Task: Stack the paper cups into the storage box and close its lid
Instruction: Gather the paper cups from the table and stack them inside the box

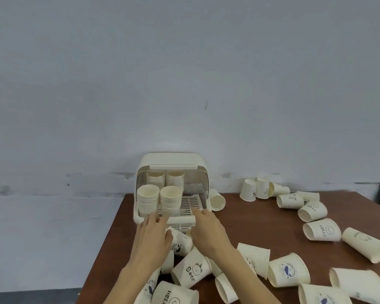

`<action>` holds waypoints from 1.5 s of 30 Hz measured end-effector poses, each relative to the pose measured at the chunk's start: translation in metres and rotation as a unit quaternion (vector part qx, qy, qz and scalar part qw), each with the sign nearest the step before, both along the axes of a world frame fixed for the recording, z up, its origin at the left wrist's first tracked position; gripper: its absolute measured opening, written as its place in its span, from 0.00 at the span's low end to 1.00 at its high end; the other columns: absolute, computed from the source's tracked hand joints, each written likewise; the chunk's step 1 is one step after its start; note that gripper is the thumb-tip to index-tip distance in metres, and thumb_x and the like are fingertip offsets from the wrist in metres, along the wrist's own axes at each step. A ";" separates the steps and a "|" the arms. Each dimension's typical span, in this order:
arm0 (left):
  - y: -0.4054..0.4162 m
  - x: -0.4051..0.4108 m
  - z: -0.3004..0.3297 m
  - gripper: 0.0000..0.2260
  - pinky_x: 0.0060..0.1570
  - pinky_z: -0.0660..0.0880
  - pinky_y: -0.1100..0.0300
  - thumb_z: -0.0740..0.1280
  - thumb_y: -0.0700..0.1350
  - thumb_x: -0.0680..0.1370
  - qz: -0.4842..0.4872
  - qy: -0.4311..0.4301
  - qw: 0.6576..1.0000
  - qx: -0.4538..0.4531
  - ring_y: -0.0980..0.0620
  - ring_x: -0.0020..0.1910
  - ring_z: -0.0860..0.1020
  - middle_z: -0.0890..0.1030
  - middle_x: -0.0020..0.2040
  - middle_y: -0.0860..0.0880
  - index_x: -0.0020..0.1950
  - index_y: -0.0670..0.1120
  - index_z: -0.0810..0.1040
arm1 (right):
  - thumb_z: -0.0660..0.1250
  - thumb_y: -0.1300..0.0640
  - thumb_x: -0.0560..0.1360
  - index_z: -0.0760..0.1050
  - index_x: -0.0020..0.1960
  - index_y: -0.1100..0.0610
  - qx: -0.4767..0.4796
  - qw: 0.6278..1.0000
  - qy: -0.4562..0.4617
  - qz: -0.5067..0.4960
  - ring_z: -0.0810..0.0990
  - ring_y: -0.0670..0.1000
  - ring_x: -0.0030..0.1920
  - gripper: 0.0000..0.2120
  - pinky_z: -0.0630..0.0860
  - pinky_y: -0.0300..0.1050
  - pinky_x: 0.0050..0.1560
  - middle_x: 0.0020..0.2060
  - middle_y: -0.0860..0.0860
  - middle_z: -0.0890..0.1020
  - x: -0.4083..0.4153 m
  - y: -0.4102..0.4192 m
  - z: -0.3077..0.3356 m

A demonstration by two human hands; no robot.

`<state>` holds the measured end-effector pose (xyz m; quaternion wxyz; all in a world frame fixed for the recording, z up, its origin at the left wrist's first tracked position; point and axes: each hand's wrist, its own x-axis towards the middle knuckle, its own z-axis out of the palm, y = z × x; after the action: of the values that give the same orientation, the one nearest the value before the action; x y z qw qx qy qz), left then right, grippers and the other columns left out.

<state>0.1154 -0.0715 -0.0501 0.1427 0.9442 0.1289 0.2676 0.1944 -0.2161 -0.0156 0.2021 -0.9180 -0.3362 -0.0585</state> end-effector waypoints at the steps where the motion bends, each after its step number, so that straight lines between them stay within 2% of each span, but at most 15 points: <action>1: -0.004 -0.008 -0.001 0.15 0.56 0.69 0.58 0.63 0.48 0.78 -0.003 -0.004 1.000 -0.009 0.52 0.56 0.73 0.73 0.57 0.52 0.65 0.52 0.73 | 0.58 0.62 0.75 0.69 0.63 0.56 0.003 1.000 0.004 -0.004 0.72 0.56 0.58 0.16 0.72 0.49 0.56 0.56 0.54 0.74 -0.006 -0.005 -0.002; 4: -0.013 -0.031 -0.008 0.14 0.57 0.68 0.59 0.63 0.47 0.78 -0.004 -0.007 1.000 -0.030 0.53 0.54 0.73 0.73 0.55 0.53 0.64 0.52 0.75 | 0.58 0.60 0.77 0.68 0.67 0.54 0.012 1.000 0.003 -0.006 0.71 0.54 0.60 0.18 0.71 0.47 0.58 0.59 0.52 0.74 -0.028 -0.016 -0.005; 9: -0.021 -0.070 -0.019 0.14 0.55 0.68 0.61 0.62 0.47 0.79 0.036 0.004 0.998 -0.052 0.54 0.53 0.70 0.71 0.54 0.53 0.64 0.51 0.75 | 0.57 0.57 0.78 0.66 0.69 0.50 0.028 0.999 0.024 -0.005 0.70 0.52 0.60 0.19 0.70 0.45 0.56 0.57 0.49 0.73 -0.078 -0.029 -0.017; 15: -0.009 -0.087 -0.028 0.17 0.54 0.66 0.62 0.60 0.49 0.80 0.080 0.062 0.994 -0.039 0.54 0.52 0.69 0.69 0.53 0.53 0.69 0.52 0.72 | 0.54 0.48 0.80 0.66 0.65 0.51 0.027 0.996 0.053 -0.072 0.71 0.51 0.60 0.15 0.70 0.45 0.55 0.57 0.48 0.74 -0.133 -0.037 -0.029; 18: -0.004 -0.089 -0.030 0.19 0.56 0.65 0.61 0.59 0.51 0.80 0.085 0.098 0.991 -0.028 0.54 0.54 0.69 0.69 0.55 0.53 0.71 0.53 0.68 | 0.56 0.41 0.78 0.65 0.60 0.52 0.021 0.987 0.085 -0.136 0.74 0.50 0.58 0.17 0.70 0.44 0.51 0.55 0.47 0.75 -0.153 -0.041 -0.028; 21: -0.001 -0.089 -0.035 0.20 0.57 0.66 0.59 0.59 0.51 0.80 0.085 0.119 0.989 -0.026 0.52 0.57 0.69 0.70 0.57 0.51 0.72 0.52 0.67 | 0.56 0.38 0.77 0.68 0.56 0.52 -0.007 0.977 0.134 -0.165 0.75 0.51 0.59 0.19 0.70 0.45 0.49 0.54 0.48 0.76 -0.162 -0.042 -0.030; 26: 0.001 -0.089 -0.035 0.20 0.57 0.66 0.57 0.57 0.50 0.79 0.093 0.135 0.986 -0.015 0.51 0.56 0.70 0.71 0.56 0.50 0.71 0.52 0.66 | 0.56 0.43 0.78 0.69 0.61 0.52 -0.002 0.968 0.182 -0.174 0.76 0.52 0.58 0.17 0.70 0.44 0.52 0.54 0.50 0.76 -0.165 -0.037 -0.037; 29: -0.002 -0.091 -0.033 0.18 0.56 0.66 0.56 0.56 0.51 0.78 0.103 0.151 0.983 -0.011 0.50 0.56 0.70 0.72 0.56 0.49 0.67 0.51 0.70 | 0.56 0.46 0.78 0.70 0.64 0.50 0.017 0.963 0.191 -0.189 0.76 0.52 0.54 0.18 0.71 0.44 0.51 0.50 0.49 0.76 -0.168 -0.035 -0.041; 33: -0.005 -0.096 -0.030 0.14 0.55 0.66 0.55 0.57 0.52 0.76 0.110 0.154 0.982 -0.014 0.50 0.54 0.70 0.72 0.53 0.50 0.59 0.50 0.74 | 0.55 0.47 0.79 0.72 0.55 0.47 0.044 0.961 0.202 -0.182 0.76 0.52 0.55 0.10 0.72 0.43 0.54 0.50 0.49 0.76 -0.174 -0.035 -0.038; 37: -0.012 -0.104 -0.025 0.13 0.57 0.66 0.56 0.58 0.52 0.76 0.114 0.127 0.985 -0.038 0.51 0.55 0.69 0.71 0.54 0.51 0.58 0.51 0.72 | 0.55 0.47 0.80 0.70 0.55 0.45 0.063 0.963 0.204 -0.165 0.75 0.52 0.54 0.09 0.71 0.42 0.51 0.46 0.49 0.74 -0.175 -0.036 -0.033; 41: -0.021 -0.116 -0.020 0.10 0.59 0.64 0.58 0.60 0.50 0.76 0.107 0.090 0.989 -0.057 0.54 0.55 0.68 0.69 0.53 0.53 0.57 0.52 0.71 | 0.54 0.49 0.80 0.71 0.60 0.42 0.100 0.959 0.215 -0.156 0.75 0.53 0.54 0.11 0.71 0.44 0.53 0.48 0.51 0.75 -0.176 -0.041 -0.029; 45: -0.026 -0.125 -0.015 0.04 0.56 0.64 0.61 0.61 0.47 0.78 0.105 0.030 0.991 -0.075 0.56 0.49 0.68 0.67 0.48 0.54 0.52 0.53 0.72 | 0.54 0.50 0.80 0.71 0.59 0.43 0.109 0.967 0.192 -0.124 0.77 0.54 0.53 0.12 0.74 0.47 0.54 0.49 0.52 0.78 -0.174 -0.042 -0.028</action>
<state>-0.0099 -0.0977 -0.0656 0.1801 0.9196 0.2517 0.2420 0.0207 -0.2583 -0.0433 0.3531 -0.9189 -0.1664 0.0577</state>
